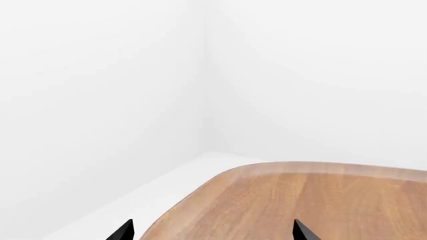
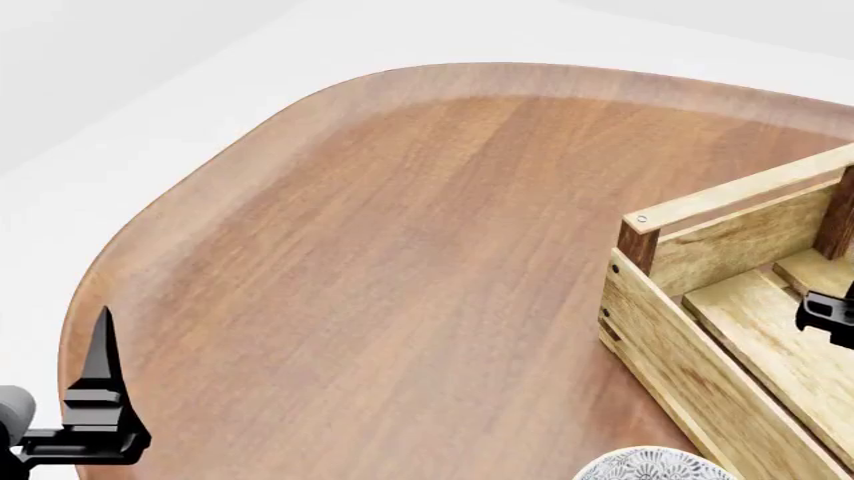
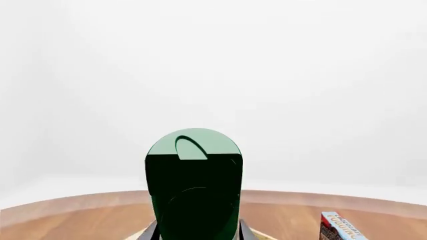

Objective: Pick up the salad dressing and put it in the tray.

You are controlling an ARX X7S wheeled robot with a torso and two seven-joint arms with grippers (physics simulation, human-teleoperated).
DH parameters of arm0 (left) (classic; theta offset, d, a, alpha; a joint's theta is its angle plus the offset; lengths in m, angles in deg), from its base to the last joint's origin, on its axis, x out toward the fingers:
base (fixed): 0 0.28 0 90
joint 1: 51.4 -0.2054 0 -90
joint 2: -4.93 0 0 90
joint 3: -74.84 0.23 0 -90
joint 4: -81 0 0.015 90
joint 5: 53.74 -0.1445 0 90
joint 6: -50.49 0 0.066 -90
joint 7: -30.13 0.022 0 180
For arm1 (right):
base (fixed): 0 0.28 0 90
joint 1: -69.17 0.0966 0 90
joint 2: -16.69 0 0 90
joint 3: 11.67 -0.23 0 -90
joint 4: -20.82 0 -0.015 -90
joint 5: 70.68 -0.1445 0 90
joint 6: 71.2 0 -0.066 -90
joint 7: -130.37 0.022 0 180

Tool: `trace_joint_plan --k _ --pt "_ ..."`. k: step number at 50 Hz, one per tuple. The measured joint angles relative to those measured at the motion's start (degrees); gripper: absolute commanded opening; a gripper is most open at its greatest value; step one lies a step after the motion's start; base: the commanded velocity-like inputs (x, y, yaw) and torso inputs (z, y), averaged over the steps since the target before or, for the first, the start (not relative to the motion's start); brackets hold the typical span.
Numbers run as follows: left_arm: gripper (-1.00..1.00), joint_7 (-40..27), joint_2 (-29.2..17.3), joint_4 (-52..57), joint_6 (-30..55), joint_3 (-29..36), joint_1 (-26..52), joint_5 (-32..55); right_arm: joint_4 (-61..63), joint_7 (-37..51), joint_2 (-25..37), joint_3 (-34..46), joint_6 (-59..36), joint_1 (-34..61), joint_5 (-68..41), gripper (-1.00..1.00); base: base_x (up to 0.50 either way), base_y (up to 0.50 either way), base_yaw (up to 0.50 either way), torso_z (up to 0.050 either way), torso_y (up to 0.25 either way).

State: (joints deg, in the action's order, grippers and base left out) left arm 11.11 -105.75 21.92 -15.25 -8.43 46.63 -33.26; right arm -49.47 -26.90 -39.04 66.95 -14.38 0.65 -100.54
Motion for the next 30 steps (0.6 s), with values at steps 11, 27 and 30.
trace_joint_plan --k 11,27,30 --pt "1.00 -0.15 -0.06 -0.29 -0.33 0.28 -0.09 -0.10 -6.07 0.19 0.15 0.14 1.33 0.75 1.98 -1.00 0.00 0.00 0.00 0.001 0.001" --pt "1.00 -0.40 -0.20 -0.45 -0.58 0.65 -0.17 -0.12 -15.08 1.04 1.16 1.39 2.54 3.88 5.65 -1.00 0.00 0.00 0.00 0.000 0.001" --pt "1.00 -0.45 -0.24 -0.41 -0.60 0.70 -0.21 -0.10 -17.83 1.03 1.08 1.54 3.20 4.71 6.24 -1.00 0.00 0.00 0.00 0.000 0.000"
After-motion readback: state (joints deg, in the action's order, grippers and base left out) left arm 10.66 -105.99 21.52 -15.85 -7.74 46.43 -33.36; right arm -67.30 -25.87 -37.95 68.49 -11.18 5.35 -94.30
